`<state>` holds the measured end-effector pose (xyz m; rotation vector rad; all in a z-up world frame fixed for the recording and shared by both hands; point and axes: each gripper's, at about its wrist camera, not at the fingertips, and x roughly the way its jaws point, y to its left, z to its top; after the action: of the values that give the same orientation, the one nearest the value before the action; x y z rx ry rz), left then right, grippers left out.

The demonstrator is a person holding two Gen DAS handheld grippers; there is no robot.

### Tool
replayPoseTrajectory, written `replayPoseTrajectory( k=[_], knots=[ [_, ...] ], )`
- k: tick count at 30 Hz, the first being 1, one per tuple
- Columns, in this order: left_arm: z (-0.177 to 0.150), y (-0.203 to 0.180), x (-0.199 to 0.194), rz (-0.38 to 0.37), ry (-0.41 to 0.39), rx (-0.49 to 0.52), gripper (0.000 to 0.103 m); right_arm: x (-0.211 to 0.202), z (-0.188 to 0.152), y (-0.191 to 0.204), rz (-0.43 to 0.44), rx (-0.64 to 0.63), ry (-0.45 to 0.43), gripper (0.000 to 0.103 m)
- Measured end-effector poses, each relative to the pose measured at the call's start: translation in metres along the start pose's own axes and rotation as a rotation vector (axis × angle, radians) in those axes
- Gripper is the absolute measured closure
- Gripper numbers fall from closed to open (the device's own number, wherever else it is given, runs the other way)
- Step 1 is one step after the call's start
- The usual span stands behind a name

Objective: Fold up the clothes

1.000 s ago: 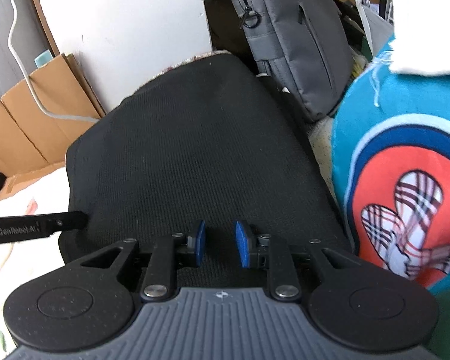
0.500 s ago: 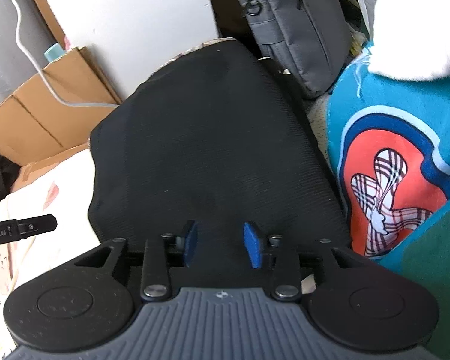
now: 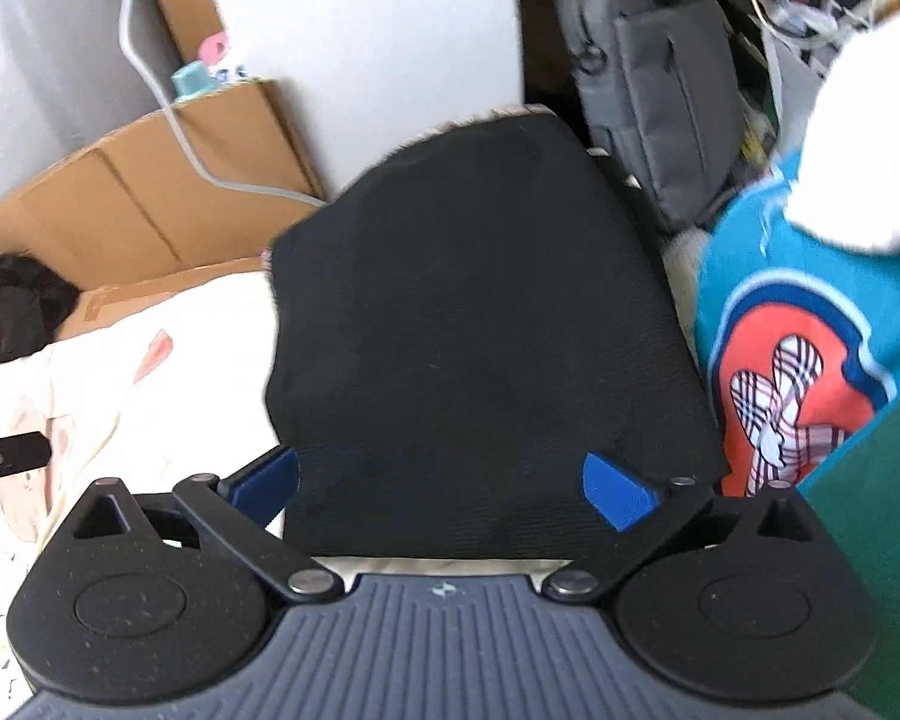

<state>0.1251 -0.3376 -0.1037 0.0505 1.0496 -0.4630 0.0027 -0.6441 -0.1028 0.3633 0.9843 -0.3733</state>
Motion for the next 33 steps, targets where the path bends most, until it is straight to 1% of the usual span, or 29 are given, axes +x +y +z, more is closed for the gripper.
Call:
replayPoseTrajectory(
  k=[5,7,8,9,12,14,16,18,20,22,26,30,33],
  knots=[
    [-0.012,0.040,-0.039,0.021,-0.026,-0.086,0.000,-0.018,0.001,0.029,0.028,-0.047,-0.010,0.000],
    [-0.018,0.051,-0.052,0.031,-0.025,-0.092,0.000,-0.025,-0.001,0.040,0.059,-0.058,-0.006,0.000],
    [-0.023,0.058,-0.061,0.048,-0.022,-0.085,0.000,-0.029,-0.001,0.045,0.074,-0.069,-0.003,0.000],
    [-0.028,0.064,-0.071,0.074,-0.023,-0.062,0.000,-0.034,-0.002,0.050,0.091,-0.086,-0.001,0.000],
    [-0.041,0.082,-0.098,0.112,-0.048,-0.026,0.000,-0.047,-0.006,0.063,0.106,-0.102,-0.010,0.000],
    [-0.045,0.096,-0.111,0.124,-0.054,-0.047,0.000,-0.057,-0.009,0.072,0.123,-0.104,-0.015,0.000],
    [-0.051,0.111,-0.130,0.141,-0.066,-0.093,0.000,-0.064,-0.011,0.080,0.133,-0.110,-0.023,0.000],
    [-0.054,0.116,-0.143,0.140,-0.077,-0.088,0.000,-0.074,-0.013,0.089,0.135,-0.132,-0.033,0.000],
    [-0.057,0.120,-0.159,0.146,-0.100,-0.060,0.000,-0.083,-0.014,0.098,0.133,-0.157,-0.044,0.000],
    [-0.061,0.124,-0.173,0.148,-0.119,-0.066,0.000,-0.092,-0.015,0.103,0.131,-0.164,-0.052,0.000],
    [-0.072,0.131,-0.195,0.119,-0.149,-0.082,0.000,-0.108,-0.022,0.108,0.128,-0.153,-0.068,0.000],
    [-0.085,0.137,-0.213,0.126,-0.172,-0.088,0.000,-0.125,-0.034,0.109,0.124,-0.125,-0.093,0.000],
    [-0.097,0.146,-0.225,0.108,-0.184,-0.104,0.000,-0.139,-0.044,0.113,0.123,-0.106,-0.119,0.000]
  ],
)
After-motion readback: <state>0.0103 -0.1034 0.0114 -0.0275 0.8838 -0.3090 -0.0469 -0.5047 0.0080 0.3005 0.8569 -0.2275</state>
